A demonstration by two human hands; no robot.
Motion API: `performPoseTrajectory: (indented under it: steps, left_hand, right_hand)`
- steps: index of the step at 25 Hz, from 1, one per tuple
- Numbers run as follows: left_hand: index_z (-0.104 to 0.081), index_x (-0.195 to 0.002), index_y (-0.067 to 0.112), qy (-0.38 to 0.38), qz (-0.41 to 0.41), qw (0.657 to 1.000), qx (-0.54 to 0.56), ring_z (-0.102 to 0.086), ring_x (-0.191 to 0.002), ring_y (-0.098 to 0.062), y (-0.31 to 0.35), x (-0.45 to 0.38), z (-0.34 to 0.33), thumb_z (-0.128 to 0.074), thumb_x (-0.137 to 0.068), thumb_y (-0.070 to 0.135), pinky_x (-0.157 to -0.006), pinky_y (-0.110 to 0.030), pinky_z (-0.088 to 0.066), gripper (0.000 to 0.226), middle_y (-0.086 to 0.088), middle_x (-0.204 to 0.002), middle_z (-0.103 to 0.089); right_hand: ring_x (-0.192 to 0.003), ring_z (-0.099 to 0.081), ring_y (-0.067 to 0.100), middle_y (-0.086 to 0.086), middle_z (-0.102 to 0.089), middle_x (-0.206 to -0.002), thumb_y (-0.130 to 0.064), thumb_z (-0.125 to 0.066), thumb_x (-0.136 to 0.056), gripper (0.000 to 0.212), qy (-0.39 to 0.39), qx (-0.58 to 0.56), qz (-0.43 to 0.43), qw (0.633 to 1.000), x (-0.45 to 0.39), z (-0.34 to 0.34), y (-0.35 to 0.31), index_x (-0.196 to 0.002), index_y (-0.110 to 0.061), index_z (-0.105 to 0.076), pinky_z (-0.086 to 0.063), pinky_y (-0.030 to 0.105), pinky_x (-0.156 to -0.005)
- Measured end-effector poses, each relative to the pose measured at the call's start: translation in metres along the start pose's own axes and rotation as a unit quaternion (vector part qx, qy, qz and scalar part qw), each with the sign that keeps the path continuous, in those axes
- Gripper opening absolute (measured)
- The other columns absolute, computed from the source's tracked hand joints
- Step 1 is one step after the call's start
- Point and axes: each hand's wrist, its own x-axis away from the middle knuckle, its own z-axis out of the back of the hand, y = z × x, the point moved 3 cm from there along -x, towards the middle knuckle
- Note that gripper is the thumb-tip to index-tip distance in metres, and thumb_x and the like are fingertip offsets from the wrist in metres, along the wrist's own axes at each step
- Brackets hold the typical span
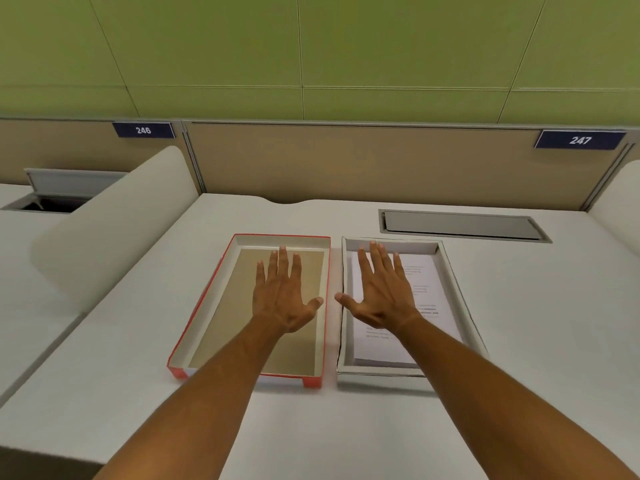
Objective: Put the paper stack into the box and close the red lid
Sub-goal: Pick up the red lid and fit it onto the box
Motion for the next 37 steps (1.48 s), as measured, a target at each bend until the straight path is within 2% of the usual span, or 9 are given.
performPoseTrajectory:
  steps: [3, 5, 9, 12, 17, 21, 28, 32, 37]
  left_hand:
    - [0.004, -0.155, 0.018, -0.018, -0.014, 0.999, 0.034, 0.01, -0.15, -0.032, -0.007, -0.004, -0.015, -0.037, -0.085, 0.069, -0.121, -0.05, 0.003, 0.095, -0.013, -0.163, 0.011]
    - [-0.008, -0.154, 0.013, -0.043, -0.018, 0.995, 0.083, -0.001, -0.151, -0.033, -0.004, -0.006, -0.025, -0.046, -0.086, 0.06, -0.12, -0.049, -0.015, 0.091, -0.014, -0.164, 0.001]
    - [-0.048, -0.133, 0.01, -0.04, -0.019, 0.987, 0.152, -0.046, -0.126, -0.029, 0.012, -0.012, -0.037, -0.056, -0.088, 0.046, -0.093, -0.04, -0.048, 0.058, -0.012, -0.14, -0.045]
    - [-0.059, -0.12, 0.01, -0.064, -0.002, 0.976, 0.209, -0.058, -0.11, -0.024, 0.024, -0.015, -0.048, -0.059, -0.09, 0.043, -0.083, -0.031, -0.048, 0.045, -0.009, -0.126, -0.057]
    - [-0.066, -0.106, 0.008, -0.072, 0.045, 0.961, 0.265, -0.069, -0.086, -0.022, 0.035, -0.022, -0.055, -0.068, -0.087, 0.031, -0.066, -0.024, -0.046, 0.03, -0.008, -0.1, -0.07]
    - [-0.069, -0.087, 0.007, -0.068, 0.079, 0.951, 0.29, -0.06, -0.061, -0.015, 0.036, -0.024, -0.061, -0.071, -0.083, 0.03, -0.058, -0.022, -0.044, 0.024, -0.002, -0.073, -0.063]
    - [-0.059, -0.058, 0.003, -0.061, 0.081, 0.936, 0.337, -0.058, -0.05, -0.019, 0.021, -0.029, -0.028, -0.064, -0.07, -0.001, -0.043, -0.021, -0.042, 0.013, -0.004, -0.051, -0.052]
    - [-0.068, -0.068, -0.012, 0.002, 0.104, 0.849, 0.518, -0.073, -0.061, -0.029, -0.016, -0.04, 0.042, -0.065, -0.068, -0.005, -0.059, -0.04, -0.063, 0.007, -0.024, -0.072, -0.072]
    - [-0.068, -0.079, -0.005, 0.028, 0.102, 0.69, 0.717, -0.072, -0.06, -0.019, -0.072, -0.041, 0.125, -0.07, -0.079, 0.0, -0.056, -0.025, -0.058, 0.005, -0.016, -0.077, -0.074]
  right_hand:
    - [-0.151, 0.015, 0.031, 0.01, 0.013, -0.164, -0.09, 0.021, -0.049, 0.128, 0.006, 0.0, -0.031, 0.999, 0.002, -0.005, -0.019, -0.155, -0.019, 0.008, 0.007, 0.051, -0.122]
    - [-0.151, 0.014, 0.031, 0.01, 0.013, -0.164, -0.09, 0.022, -0.049, 0.128, 0.001, 0.005, -0.049, 0.999, 0.005, -0.007, -0.027, -0.155, -0.019, 0.008, 0.008, 0.05, -0.122]
    - [-0.151, 0.013, 0.03, 0.011, 0.012, -0.164, -0.092, 0.015, -0.054, 0.126, 0.0, 0.012, -0.076, 0.997, 0.011, -0.007, -0.03, -0.155, -0.018, 0.008, 0.01, 0.048, -0.121]
    - [-0.151, 0.012, 0.03, 0.011, 0.011, -0.164, -0.087, -0.009, -0.07, 0.111, -0.007, 0.019, -0.092, 0.996, 0.014, -0.005, -0.026, -0.155, -0.018, 0.007, 0.01, 0.047, -0.121]
    - [-0.151, 0.011, 0.029, 0.01, 0.01, -0.165, -0.081, -0.015, -0.074, 0.105, -0.019, 0.025, -0.106, 0.994, 0.017, -0.005, -0.021, -0.155, -0.018, 0.006, 0.011, 0.046, -0.12]
    - [-0.152, 0.01, 0.029, 0.009, 0.01, -0.165, -0.074, -0.03, -0.084, 0.097, -0.024, 0.009, -0.108, 0.994, 0.017, -0.004, -0.019, -0.155, -0.019, 0.006, 0.009, 0.046, -0.121]
    - [-0.153, 0.002, 0.027, 0.009, 0.0, -0.166, -0.062, -0.04, -0.088, 0.089, -0.003, -0.049, -0.102, 0.994, 0.01, 0.0, -0.015, -0.156, -0.017, -0.003, 0.005, 0.044, -0.121]
    - [-0.153, -0.006, 0.027, 0.007, -0.009, -0.166, -0.054, -0.047, -0.09, 0.084, -0.002, -0.143, -0.121, 0.982, -0.003, 0.001, -0.019, -0.156, -0.016, -0.01, -0.003, 0.043, -0.122]
    - [-0.146, -0.03, 0.029, 0.009, -0.033, -0.159, -0.043, -0.057, -0.091, 0.071, 0.02, -0.341, -0.184, 0.922, -0.016, 0.004, -0.03, -0.151, -0.015, -0.03, -0.026, 0.044, -0.117]
